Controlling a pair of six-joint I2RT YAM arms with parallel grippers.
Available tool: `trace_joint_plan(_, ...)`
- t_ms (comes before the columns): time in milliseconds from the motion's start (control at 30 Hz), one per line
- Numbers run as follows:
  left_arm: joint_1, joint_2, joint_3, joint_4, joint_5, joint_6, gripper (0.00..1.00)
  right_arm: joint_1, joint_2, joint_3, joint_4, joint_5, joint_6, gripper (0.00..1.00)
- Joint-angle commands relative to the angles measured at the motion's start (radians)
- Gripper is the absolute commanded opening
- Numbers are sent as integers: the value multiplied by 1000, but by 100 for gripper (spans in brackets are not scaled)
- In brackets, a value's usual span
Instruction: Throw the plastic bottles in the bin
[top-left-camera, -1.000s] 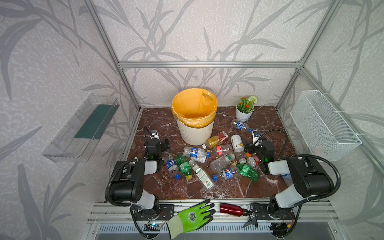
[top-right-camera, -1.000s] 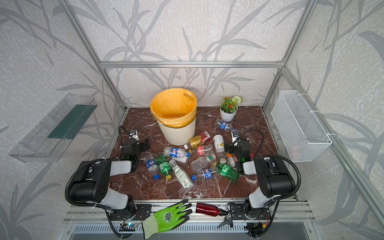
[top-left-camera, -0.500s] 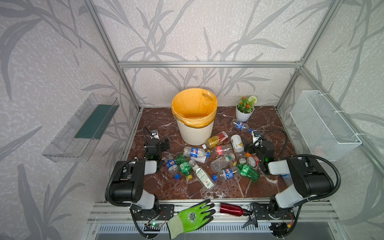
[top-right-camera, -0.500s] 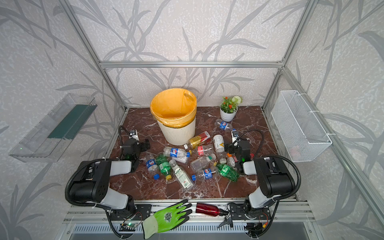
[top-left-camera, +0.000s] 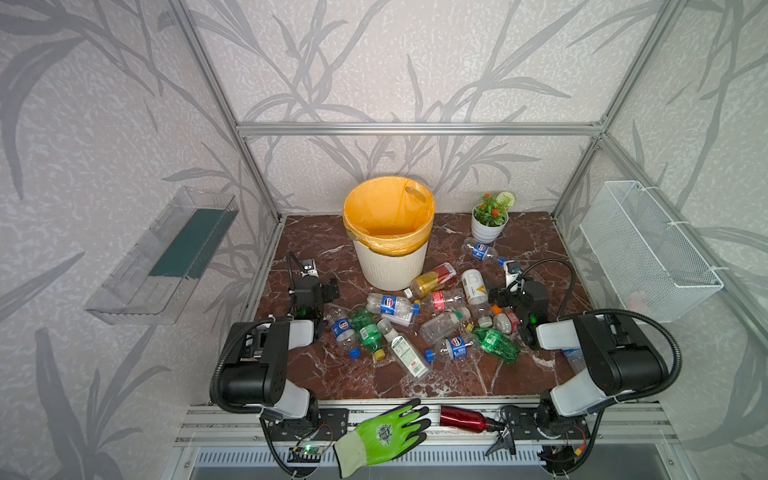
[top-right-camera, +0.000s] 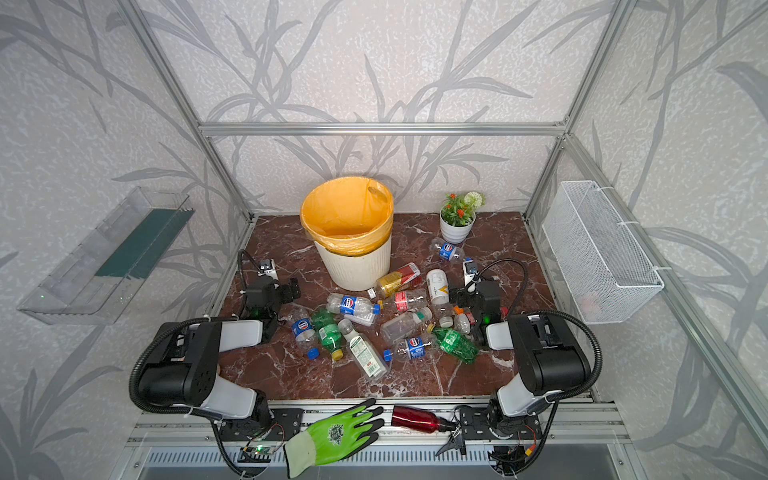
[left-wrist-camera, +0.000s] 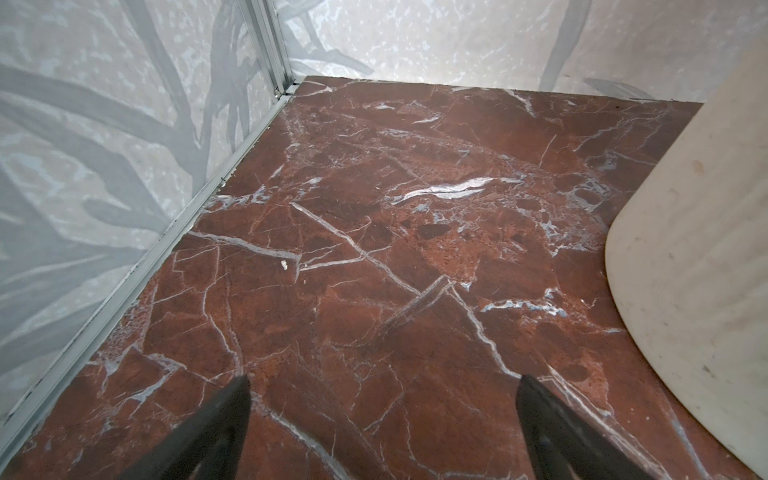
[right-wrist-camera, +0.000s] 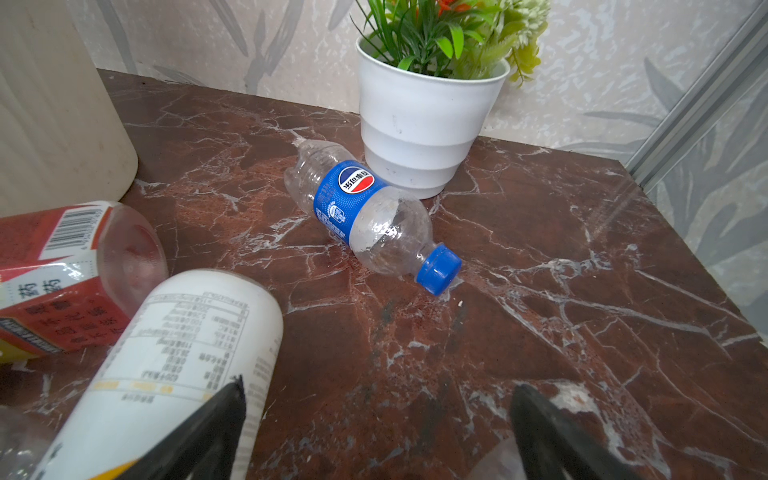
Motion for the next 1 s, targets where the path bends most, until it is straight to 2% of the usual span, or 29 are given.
trace_joint_plan(0,5,-99,199,-397,-78,-81,99,-3,-123,-7,-45,18,18,99)
trace_joint_plan(33,6,-128,228,-469,-76,-96,99,-3,-186,21,-165,17,32,100)
trace_joint_plan(100,5,-202,220,-492,-66,-127,98,-3,-288,112,-453,-26,68,98)
trace_joint_plan(167,6,-287,187,-487,-74,-172,98,10,-360,218,-716,-146,86,90)
trace_joint_plan(200,6,-319,180,-497,-74,-191,98,33,-377,263,-810,-169,104,87)
trace_joint_plan(267,6,-368,180,-550,-69,-221,98,128,-417,339,-978,-166,122,86)
trace_joint_plan(400,6,-419,210,-686,-85,-273,98,378,-439,474,-1211,-29,188,84)
trace_joint_plan(633,6,-481,202,-754,-125,-338,98,773,-296,703,-1514,110,316,84)
trace_joint_plan(700,5,-497,204,-790,-144,-359,98,853,-243,750,-1587,137,362,84)
trace_joint_plan(833,5,-522,202,-843,-172,-385,98,965,-157,811,-1661,154,448,83)
trace_joint_plan(967,6,-542,217,-908,-212,-387,98,1019,-48,864,-1697,155,452,83)
